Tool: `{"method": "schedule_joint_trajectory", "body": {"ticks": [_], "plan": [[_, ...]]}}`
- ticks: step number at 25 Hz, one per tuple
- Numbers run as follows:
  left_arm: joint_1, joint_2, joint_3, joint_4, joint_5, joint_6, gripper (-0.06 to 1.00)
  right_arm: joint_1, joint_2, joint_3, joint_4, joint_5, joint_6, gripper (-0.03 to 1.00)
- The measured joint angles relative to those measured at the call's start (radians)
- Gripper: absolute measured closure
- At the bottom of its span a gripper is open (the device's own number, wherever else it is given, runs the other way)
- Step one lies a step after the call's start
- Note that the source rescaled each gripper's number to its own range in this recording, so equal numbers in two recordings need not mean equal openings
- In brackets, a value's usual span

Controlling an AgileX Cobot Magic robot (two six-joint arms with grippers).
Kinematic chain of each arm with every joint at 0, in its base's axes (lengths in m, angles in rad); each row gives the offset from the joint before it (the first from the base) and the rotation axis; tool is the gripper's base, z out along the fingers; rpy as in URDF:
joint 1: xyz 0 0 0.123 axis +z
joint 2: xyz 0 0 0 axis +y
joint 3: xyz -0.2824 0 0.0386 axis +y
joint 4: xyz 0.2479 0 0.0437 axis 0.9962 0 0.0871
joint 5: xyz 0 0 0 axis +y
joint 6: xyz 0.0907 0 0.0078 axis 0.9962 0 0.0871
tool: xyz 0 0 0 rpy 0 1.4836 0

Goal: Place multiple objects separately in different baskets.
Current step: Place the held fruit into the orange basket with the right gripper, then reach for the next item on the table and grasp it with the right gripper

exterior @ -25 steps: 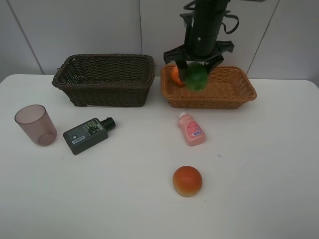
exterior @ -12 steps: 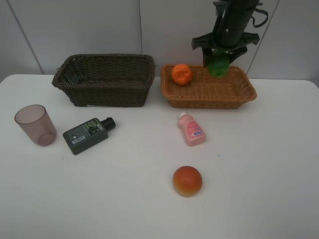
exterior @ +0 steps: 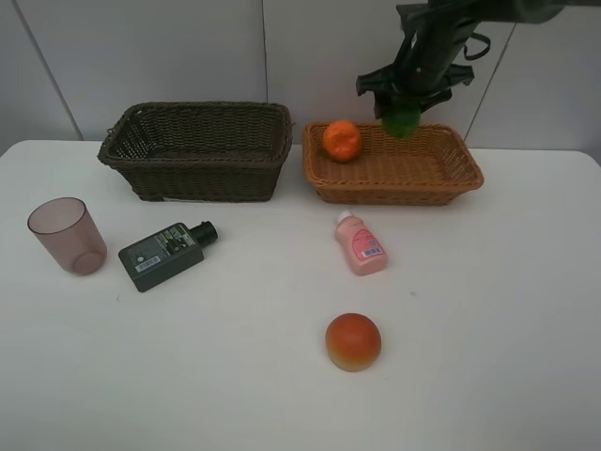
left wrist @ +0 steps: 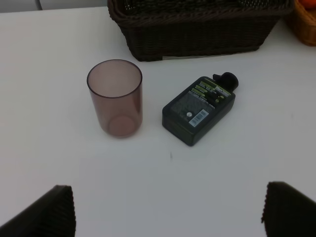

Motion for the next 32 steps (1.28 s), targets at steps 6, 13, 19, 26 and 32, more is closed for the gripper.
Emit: {"method": "schedule_joint_trajectory", "body": {"ticks": [6,13,19,26,32], "plan": [[0.000,0.000,0.000,0.000,0.000,0.000,-0.04,-0.001,0.071,0.005,0.001,-0.057,0.000,0.66],[0.000,0.000,0.000,0.000,0.000,0.000,-0.04,-0.001,0.097,0.036,0.000,-0.092,0.000,0.66],[0.000,0.000,0.000,0.000,0.000,0.000,-0.04,-0.001,0.097,0.043,-0.001,-0.096,0.000,0.13],[0.000,0.000,0.000,0.000,0.000,0.000,-0.04,0.002,0.052,0.043,0.003,-0.003,0.000,-0.01],[0.000,0.000,0.000,0.000,0.000,0.000,-0.04,0.049,-0.064,0.043,0.010,0.214,-0.022,-0.01]]}}
